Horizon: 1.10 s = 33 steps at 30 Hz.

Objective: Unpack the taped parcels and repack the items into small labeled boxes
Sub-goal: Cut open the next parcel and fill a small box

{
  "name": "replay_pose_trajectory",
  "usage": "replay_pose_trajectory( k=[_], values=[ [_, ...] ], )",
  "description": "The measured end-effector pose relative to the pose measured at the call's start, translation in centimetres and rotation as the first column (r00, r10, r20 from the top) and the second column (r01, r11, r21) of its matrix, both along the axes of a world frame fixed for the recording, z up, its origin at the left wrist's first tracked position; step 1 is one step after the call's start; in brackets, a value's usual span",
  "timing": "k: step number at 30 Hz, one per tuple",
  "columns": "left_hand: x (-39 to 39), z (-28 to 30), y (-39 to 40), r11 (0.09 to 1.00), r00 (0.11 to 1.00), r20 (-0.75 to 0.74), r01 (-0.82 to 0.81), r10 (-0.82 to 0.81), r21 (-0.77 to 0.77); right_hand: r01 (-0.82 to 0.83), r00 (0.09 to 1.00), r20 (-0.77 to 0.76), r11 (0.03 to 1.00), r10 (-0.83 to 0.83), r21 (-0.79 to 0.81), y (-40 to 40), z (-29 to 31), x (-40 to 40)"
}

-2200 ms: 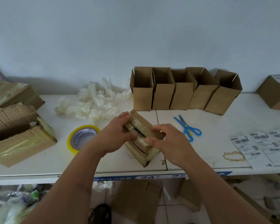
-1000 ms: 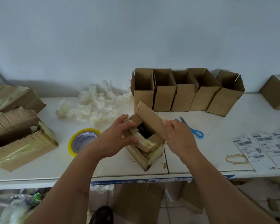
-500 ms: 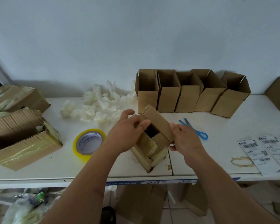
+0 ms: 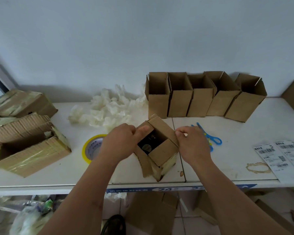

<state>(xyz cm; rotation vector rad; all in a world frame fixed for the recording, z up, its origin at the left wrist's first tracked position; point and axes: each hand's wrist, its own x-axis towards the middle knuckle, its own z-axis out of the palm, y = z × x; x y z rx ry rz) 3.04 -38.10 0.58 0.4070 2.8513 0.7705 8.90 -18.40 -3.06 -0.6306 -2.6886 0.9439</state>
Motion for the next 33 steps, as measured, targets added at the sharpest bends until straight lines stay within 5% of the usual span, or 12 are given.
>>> replay_pose_trajectory(
  k=[5, 11, 17, 24, 29, 33],
  values=[
    [-0.3, -2.1, -0.9, 0.962, 0.964, -0.089, 0.239, -0.251, -0.129, -0.002, 0.98, 0.201, 0.998, 0.014, -0.063, -0.7, 1.0, 0.0],
    [0.0, -2.2, -1.3, 0.948, 0.949, -0.002, 0.314, -0.314, -0.051, 0.001, 0.958, 0.287, 0.998, 0.017, -0.063, -2.5, 1.0, -0.5],
    [-0.1, -2.6, -2.1, 0.975, 0.975, -0.08, 0.199, -0.207, -0.094, 0.027, 0.961, 0.271, 0.953, 0.059, -0.302, -2.4, 2.3, -0.2],
    [-1.1, -3.9, -2.7, 0.989, 0.994, 0.095, 0.06, -0.047, -0.137, -0.097, 0.923, 0.258, 0.82, 0.287, -0.564, -0.1, 3.3, 1.5],
    [-1.1, -4.1, -2.1, 0.998, 0.962, 0.274, -0.035, 0.02, 0.048, -0.186, 0.867, 0.303, 0.82, 0.396, -0.541, 2.2, 2.6, 3.4],
    [-0.6, -3.6, -1.3, 0.999, 0.983, 0.181, -0.021, 0.014, 0.034, -0.268, 0.823, 0.349, 0.849, 0.448, -0.456, 2.5, 1.5, 4.1]
  ],
)
